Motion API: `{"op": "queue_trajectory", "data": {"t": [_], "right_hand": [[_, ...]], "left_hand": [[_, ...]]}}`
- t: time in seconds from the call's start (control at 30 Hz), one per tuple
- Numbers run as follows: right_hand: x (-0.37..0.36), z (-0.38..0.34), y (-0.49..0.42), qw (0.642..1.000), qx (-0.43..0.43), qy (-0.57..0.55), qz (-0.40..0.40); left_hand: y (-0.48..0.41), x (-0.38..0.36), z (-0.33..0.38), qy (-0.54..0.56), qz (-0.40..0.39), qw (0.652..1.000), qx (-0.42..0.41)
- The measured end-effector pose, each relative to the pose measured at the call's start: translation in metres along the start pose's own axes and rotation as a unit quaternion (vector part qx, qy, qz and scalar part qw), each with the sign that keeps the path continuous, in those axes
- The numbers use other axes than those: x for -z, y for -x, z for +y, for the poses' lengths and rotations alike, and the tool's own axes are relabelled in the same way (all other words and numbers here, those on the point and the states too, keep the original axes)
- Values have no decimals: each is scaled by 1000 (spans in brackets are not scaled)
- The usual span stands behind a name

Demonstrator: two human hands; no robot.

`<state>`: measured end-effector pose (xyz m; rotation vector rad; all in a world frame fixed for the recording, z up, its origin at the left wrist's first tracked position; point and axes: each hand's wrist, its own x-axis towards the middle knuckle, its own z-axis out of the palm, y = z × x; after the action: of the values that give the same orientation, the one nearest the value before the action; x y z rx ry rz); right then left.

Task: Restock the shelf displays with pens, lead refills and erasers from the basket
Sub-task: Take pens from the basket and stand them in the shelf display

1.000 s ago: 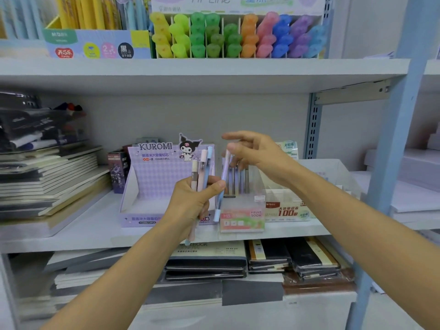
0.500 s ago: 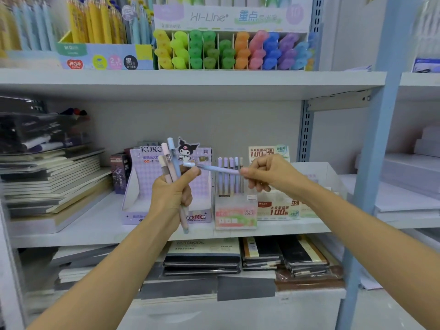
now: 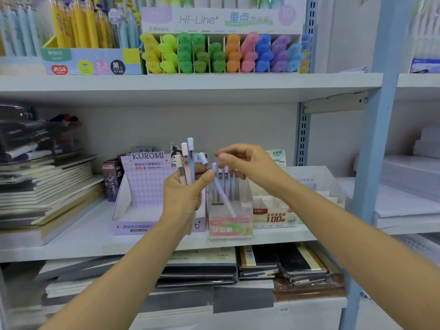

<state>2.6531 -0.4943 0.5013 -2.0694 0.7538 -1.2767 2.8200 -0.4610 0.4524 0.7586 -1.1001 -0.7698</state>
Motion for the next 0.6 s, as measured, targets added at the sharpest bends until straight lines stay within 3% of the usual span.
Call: {"op": "queue_trajectory", "data": {"t": [0.27,0.4,0.47,0.6], "right_hand": [[4,-3,-22,1000,7,9,15],[28,0,-30,992,8,-32,122],[35,8,-32,988,-1,3,157],[28,33,-25,984,-32,92,147]], "left_hand": [[-10,-7,1,-63,-34,997,10],[-21,-3,2,-25,-50,996,72],[-23,-1,2,-8,-77,990,115],[-22,2,-1,-3,-116,983,142]]}}
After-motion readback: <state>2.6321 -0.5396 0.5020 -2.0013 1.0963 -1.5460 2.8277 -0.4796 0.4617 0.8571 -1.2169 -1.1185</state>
